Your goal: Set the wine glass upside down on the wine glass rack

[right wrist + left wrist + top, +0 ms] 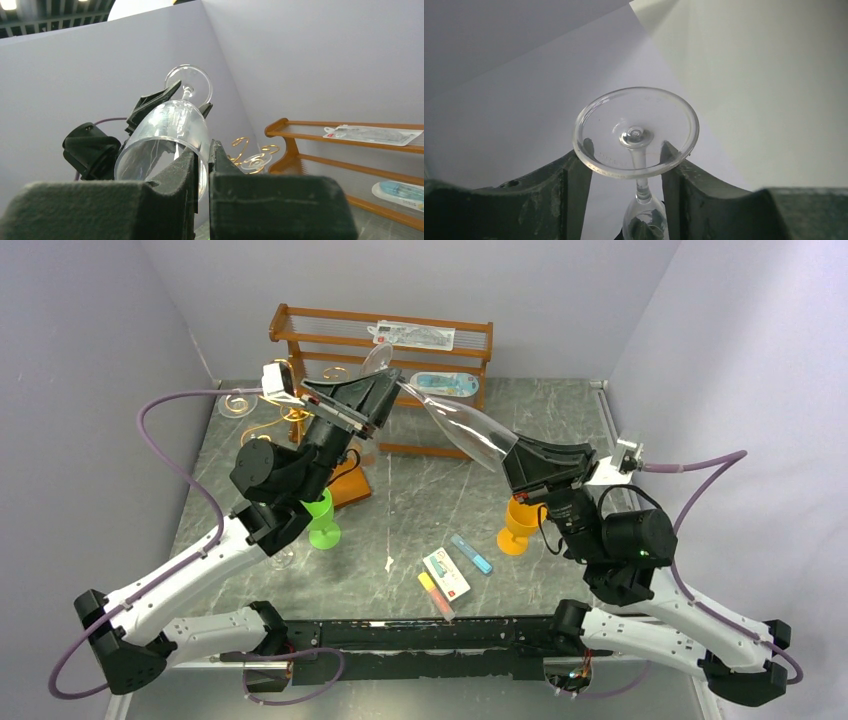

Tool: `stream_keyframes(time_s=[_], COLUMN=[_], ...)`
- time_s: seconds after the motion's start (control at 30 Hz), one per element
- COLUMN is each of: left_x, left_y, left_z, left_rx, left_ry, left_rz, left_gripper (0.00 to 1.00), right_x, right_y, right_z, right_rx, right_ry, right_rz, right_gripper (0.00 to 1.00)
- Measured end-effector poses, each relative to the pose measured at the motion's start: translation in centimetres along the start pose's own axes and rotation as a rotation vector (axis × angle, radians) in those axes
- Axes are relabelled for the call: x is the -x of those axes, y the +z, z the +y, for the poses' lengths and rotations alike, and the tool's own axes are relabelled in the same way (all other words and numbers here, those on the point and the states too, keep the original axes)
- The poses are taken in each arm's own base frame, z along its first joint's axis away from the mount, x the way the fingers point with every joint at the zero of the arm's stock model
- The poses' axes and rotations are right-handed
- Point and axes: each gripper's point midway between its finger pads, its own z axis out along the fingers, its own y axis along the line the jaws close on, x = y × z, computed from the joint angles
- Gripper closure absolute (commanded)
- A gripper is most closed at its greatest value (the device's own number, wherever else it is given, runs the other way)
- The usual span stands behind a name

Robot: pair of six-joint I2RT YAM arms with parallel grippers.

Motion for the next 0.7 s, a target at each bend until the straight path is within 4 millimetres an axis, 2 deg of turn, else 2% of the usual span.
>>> stream_keyframes(time_s=[0.33, 0.53, 0.63, 0.7], left_x=[1.3, 1.5, 1.6, 1.6], left_y=[0.3, 0.3, 0.3, 0.4], left_z=[-0.2, -0.3, -0.4, -0.7], left_rx=[-0.017, -0.032, -0.048, -0.069], left_ry=[-0.028, -0.039, -0.018, 0.000], left_rz=[-0.082, -0.104, -0.112, -0.118], left_gripper=[0.71, 0.76, 0.84, 0.94], right_x=[-1.5, -1.8, -2.1, -2.4], right_y=[0.9, 0.9, 0.8, 0.7], right_z=[0.0, 0.0, 0.0, -0.1], right_rx=[-0.012, -0.014, -0.015, -0.017], right_ry=[0.039, 0.057, 0.067, 0.073], right_rz=[0.020, 0.025, 0.030, 0.036], right_gripper=[1.00, 1.00, 1.00, 1.00])
